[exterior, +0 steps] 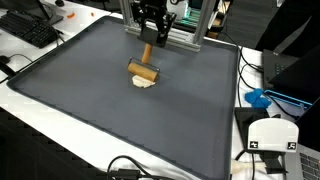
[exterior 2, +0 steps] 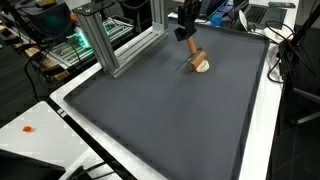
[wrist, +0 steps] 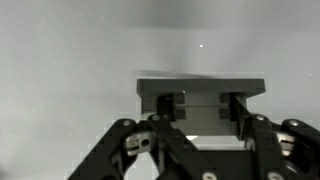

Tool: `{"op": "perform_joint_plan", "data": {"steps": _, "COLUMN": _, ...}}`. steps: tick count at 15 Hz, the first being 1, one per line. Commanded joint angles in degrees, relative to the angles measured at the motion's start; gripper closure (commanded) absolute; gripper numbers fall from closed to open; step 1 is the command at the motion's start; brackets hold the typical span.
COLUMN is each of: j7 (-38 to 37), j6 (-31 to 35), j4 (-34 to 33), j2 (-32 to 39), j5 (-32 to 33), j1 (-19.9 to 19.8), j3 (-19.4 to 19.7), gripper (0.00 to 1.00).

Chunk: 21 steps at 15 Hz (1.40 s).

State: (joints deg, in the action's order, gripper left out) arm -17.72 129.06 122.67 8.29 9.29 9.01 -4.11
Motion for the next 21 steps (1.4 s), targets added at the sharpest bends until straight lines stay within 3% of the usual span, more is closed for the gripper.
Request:
{"op": "perform_joint_plan", "data": {"steps": 1, "j7": 1.5, "j6": -1.8, "j4": 0.0, "j2": 0.0, "j5": -0.9, "j1": -0.7, "j3": -0.2, "gripper": 0.65}}
{"op": "perform_joint_plan", "data": {"steps": 21, "j7": 6.6, "j6": -7.4, "j4": -1.2, "j2": -0.2, "j5": -1.2, "j1": -0.7, "j3": -0.7, "gripper": 0.65}}
